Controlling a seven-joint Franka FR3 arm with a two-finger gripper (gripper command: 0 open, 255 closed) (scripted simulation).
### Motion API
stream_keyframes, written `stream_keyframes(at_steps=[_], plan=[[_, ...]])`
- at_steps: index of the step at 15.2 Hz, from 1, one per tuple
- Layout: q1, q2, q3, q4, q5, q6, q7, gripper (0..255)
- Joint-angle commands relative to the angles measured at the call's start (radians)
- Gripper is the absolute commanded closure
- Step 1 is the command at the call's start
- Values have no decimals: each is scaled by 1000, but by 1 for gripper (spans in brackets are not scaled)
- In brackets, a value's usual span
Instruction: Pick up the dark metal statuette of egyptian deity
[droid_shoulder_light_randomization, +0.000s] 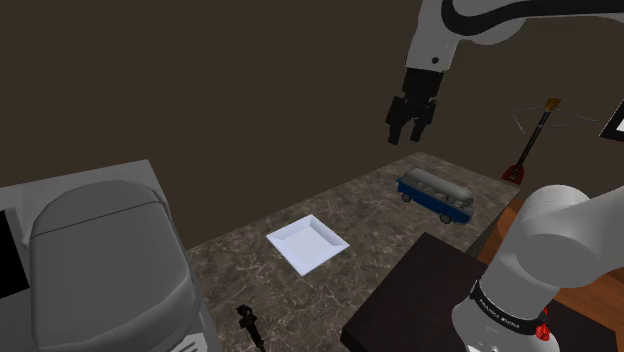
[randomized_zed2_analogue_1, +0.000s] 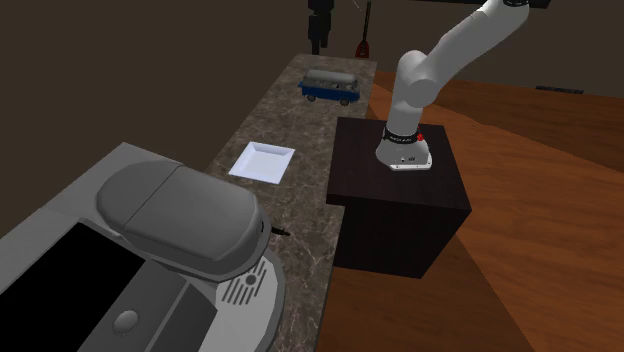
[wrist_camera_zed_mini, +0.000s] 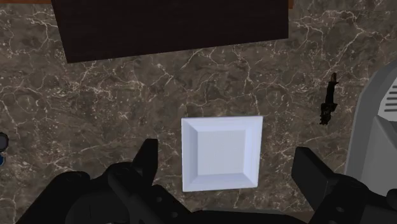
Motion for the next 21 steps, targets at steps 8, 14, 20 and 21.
stream_keyframes(at_steps=[8,14,20,21], plan=[[59,87,109,-108,63,203,78,0],[109,221,204,-150,109,387,144,0],[149,404,298,-143,127,571,217,0],[153,438,314,-138,126,600,231,0]])
